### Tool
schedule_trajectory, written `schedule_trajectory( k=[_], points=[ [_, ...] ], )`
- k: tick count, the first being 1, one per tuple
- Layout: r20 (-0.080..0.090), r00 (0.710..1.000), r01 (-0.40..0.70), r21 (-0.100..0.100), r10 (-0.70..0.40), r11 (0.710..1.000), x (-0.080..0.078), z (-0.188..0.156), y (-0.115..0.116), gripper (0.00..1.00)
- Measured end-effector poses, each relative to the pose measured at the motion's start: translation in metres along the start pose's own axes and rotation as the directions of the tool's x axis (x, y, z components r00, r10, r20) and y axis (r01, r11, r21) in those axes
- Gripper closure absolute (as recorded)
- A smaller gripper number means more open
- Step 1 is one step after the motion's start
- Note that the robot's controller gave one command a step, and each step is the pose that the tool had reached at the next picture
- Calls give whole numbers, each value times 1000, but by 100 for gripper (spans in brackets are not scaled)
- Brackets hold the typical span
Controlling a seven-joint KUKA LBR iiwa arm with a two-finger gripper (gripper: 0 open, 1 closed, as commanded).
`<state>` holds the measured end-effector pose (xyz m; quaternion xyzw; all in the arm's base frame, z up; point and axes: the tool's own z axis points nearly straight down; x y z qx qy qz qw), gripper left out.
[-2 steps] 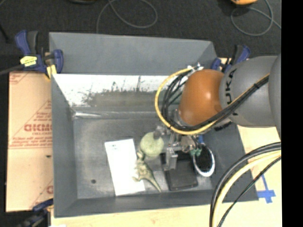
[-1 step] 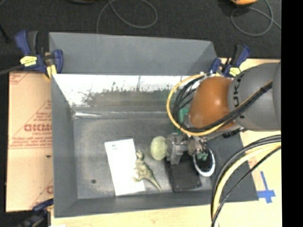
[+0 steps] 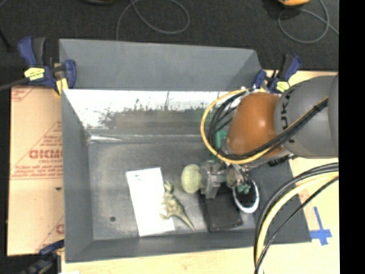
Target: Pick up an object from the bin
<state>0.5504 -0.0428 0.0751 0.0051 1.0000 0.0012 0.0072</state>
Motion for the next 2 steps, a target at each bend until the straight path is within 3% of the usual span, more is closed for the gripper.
schedule_trajectory(
  k=[1,2],
  points=[
    [-1,1000,0,0,0,1000,1,-3,0,100],
    [-13,1000,0,1,0,1000,3,-21,0,100]
  ],
)
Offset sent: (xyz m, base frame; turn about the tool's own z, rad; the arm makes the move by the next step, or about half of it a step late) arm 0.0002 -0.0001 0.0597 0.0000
